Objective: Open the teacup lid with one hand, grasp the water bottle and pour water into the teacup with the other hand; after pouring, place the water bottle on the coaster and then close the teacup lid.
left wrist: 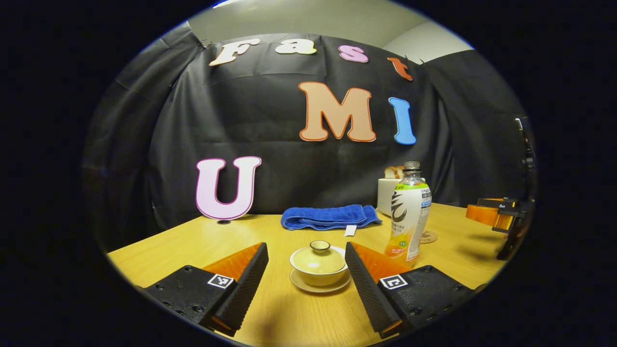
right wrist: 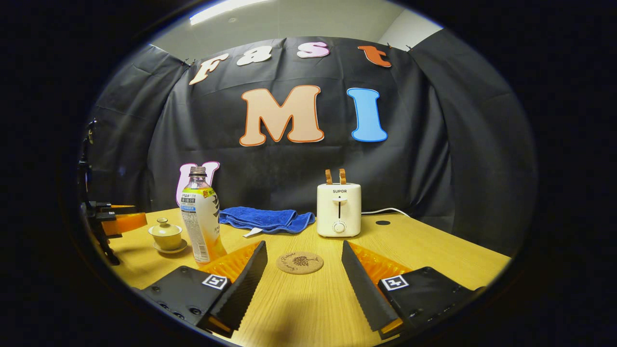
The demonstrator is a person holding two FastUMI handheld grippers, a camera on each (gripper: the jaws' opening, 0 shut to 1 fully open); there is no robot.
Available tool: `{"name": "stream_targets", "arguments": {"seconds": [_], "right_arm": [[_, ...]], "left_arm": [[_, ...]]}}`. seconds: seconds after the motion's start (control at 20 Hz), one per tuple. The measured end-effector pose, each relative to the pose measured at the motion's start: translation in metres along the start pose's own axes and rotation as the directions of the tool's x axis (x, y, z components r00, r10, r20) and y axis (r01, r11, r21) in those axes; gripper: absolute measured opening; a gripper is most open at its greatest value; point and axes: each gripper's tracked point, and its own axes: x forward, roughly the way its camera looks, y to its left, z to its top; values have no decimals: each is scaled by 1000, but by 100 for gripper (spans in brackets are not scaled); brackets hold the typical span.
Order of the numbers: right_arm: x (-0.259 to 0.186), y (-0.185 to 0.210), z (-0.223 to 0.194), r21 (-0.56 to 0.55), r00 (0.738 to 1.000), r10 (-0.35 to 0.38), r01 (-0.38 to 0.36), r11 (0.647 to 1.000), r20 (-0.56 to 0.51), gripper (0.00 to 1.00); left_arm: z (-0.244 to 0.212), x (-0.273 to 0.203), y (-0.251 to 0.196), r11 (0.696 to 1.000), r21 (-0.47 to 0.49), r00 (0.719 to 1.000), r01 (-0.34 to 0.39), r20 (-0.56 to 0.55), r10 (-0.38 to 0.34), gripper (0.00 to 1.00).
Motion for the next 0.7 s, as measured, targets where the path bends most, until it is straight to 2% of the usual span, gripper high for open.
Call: {"name": "stream_targets", "arguments": {"seconds": [0.15,0.2,0.25,0.35,0.5,0.55,0.6,0.7], "right_arm": [[0,0,0,0,1000,0,0,1000,0,99],[0,0,0,0,1000,0,0,1000,0,99],[0,0,0,0,1000,0,0,1000,0,94],[0,0,-1,0,1000,0,0,1000,0,94],[0,0,0,0,1000,0,0,1000,0,94],[0,0,-1,0,1000,0,0,1000,1,99],[0,0,0,0,1000,0,0,1000,1,94],[0,0,0,0,1000,0,0,1000,1,94]], "left_arm": [[-1,9,-13,998,-2,998,69,-3,-69,93],[-1,13,-15,997,-2,997,81,-2,-81,92],[-2,17,-14,996,0,996,84,-4,-84,92],[-2,24,-17,995,4,995,96,-4,-96,92],[-6,32,-18,994,6,994,109,-21,-109,83],[-6,36,-20,993,6,993,118,-27,-117,83],[-7,38,-20,993,9,992,119,-33,-119,79],[-11,43,-20,992,9,991,125,-54,-125,74]]}}
